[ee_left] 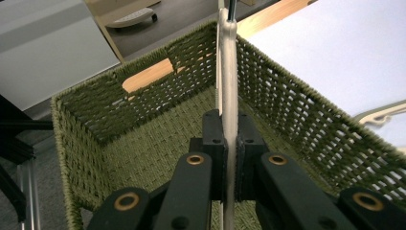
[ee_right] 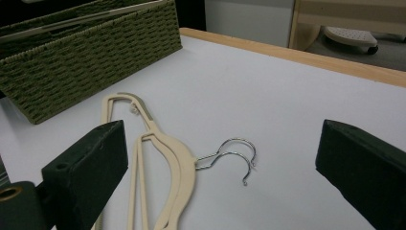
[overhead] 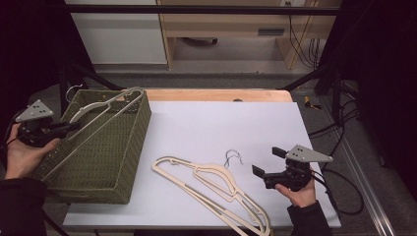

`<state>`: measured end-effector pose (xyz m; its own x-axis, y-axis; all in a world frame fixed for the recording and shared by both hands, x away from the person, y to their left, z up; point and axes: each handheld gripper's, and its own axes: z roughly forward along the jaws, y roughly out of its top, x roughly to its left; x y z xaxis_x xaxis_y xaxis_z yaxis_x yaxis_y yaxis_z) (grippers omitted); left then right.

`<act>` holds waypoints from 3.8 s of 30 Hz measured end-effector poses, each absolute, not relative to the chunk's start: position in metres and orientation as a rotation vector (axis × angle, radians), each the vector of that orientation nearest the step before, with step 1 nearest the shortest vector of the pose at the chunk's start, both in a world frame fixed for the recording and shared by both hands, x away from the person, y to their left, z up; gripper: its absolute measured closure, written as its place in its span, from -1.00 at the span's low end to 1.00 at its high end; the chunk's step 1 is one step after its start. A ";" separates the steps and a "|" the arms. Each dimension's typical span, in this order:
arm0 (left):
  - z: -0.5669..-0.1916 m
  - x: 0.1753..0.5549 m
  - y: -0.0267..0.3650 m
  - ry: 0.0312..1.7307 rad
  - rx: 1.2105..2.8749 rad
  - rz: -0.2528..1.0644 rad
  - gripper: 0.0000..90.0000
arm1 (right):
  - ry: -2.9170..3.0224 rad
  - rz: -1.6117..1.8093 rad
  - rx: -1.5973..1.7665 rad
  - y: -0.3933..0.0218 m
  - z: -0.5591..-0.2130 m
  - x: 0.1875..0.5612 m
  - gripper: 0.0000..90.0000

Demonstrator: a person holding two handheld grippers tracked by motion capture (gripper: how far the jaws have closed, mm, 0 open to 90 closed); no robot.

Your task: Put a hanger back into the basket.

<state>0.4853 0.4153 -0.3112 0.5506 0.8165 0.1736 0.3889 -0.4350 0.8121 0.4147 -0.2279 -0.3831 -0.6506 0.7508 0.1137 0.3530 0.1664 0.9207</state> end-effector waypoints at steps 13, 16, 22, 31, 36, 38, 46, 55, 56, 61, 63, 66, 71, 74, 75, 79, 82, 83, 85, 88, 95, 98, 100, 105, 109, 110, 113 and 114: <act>-0.369 0.486 0.397 1.037 2.065 0.745 0.90 | 2.093 1.474 1.041 -0.227 -0.384 0.415 -0.90; -0.375 0.486 0.392 1.046 2.076 0.740 0.88 | 2.093 1.475 1.043 -0.227 -0.384 0.415 -0.90; -0.386 0.484 0.378 1.038 2.127 0.716 0.82 | 2.095 1.475 1.043 -0.227 -0.384 0.414 -0.90; -0.396 0.484 0.368 1.061 2.196 0.626 0.67 | 2.092 1.476 1.050 -0.226 -0.384 0.414 -0.90; -0.401 0.485 0.367 1.084 2.228 0.578 0.60 | 2.094 1.475 1.048 -0.225 -0.385 0.415 -0.90; -0.402 0.486 0.365 1.081 2.254 0.571 0.58 | 2.095 1.475 1.047 -0.224 -0.385 0.414 -0.90; -0.406 0.487 0.359 1.066 2.313 0.541 0.53 | 2.096 1.477 1.045 -0.224 -0.385 0.414 -0.90; -0.404 0.487 0.358 1.052 2.321 0.540 0.45 | 2.090 1.483 1.037 -0.225 -0.384 0.414 -0.90; -0.403 0.486 0.359 1.047 2.323 0.545 0.45 | 2.090 1.483 1.037 -0.225 -0.384 0.414 -0.90; -0.399 0.484 0.360 1.024 2.314 0.554 0.40 | 2.089 1.484 1.043 -0.225 -0.383 0.413 -0.90; -0.398 0.483 0.360 1.017 2.289 0.571 0.36 | 2.088 1.485 1.042 -0.225 -0.383 0.413 -0.90; -0.389 0.479 0.362 1.008 2.248 0.600 0.34 | 2.085 1.485 1.039 -0.226 -0.382 0.413 -0.90; -0.367 0.467 0.364 0.985 2.096 0.650 0.03 | 2.085 1.482 1.043 -0.226 -0.382 0.412 -0.90; -0.352 0.458 0.359 0.971 1.981 0.661 -0.13 | 2.082 1.482 1.039 -0.226 -0.382 0.411 -0.90; -0.347 0.455 0.356 0.958 1.950 0.665 -0.18 | 2.082 1.484 1.041 -0.226 -0.382 0.411 -0.90; -0.330 0.440 0.331 0.888 1.845 0.663 -0.37 | 2.082 1.481 1.047 -0.226 -0.382 0.411 -0.90; -0.326 0.435 0.319 0.861 1.815 0.657 -0.46 | 2.087 1.477 1.042 -0.226 -0.383 0.411 -0.90; -0.325 0.430 0.306 0.838 1.784 0.641 -0.56 | 2.091 1.477 1.046 -0.224 -0.384 0.411 -0.90; -0.325 0.427 0.299 0.824 1.772 0.639 -0.60 | 2.100 1.473 1.041 -0.224 -0.384 0.411 -0.90; -0.326 0.421 0.280 0.798 1.751 0.622 -0.73 | 2.102 1.465 1.047 -0.222 -0.386 0.410 -0.88; -0.343 0.415 0.239 0.754 1.745 0.565 -0.78 | 2.138 1.433 1.053 -0.217 -0.391 0.410 -0.86; -0.348 0.415 0.231 0.752 1.753 0.558 -0.78 | 2.153 1.424 1.055 -0.215 -0.393 0.411 -0.85; -0.352 0.415 0.224 0.740 1.782 0.561 -0.78 | 2.158 1.417 1.060 -0.213 -0.394 0.411 -0.84; -0.362 0.413 0.212 0.725 1.810 0.535 -0.79 | 2.185 1.401 1.068 -0.211 -0.399 0.411 -0.81; -0.370 0.416 0.203 0.738 1.834 0.509 -0.78 | 2.199 1.395 1.071 -0.211 -0.401 0.410 -0.81; -0.372 0.417 0.199 0.740 1.842 0.503 -0.78 | 2.199 1.395 1.072 -0.212 -0.402 0.410 -0.80; -0.375 0.421 0.188 0.744 1.858 0.491 -0.79 | 2.180 1.410 1.085 -0.215 -0.403 0.410 -0.80; -0.376 0.424 0.178 0.748 1.860 0.487 -0.78 | 2.178 1.409 1.085 -0.216 -0.403 0.409 -0.81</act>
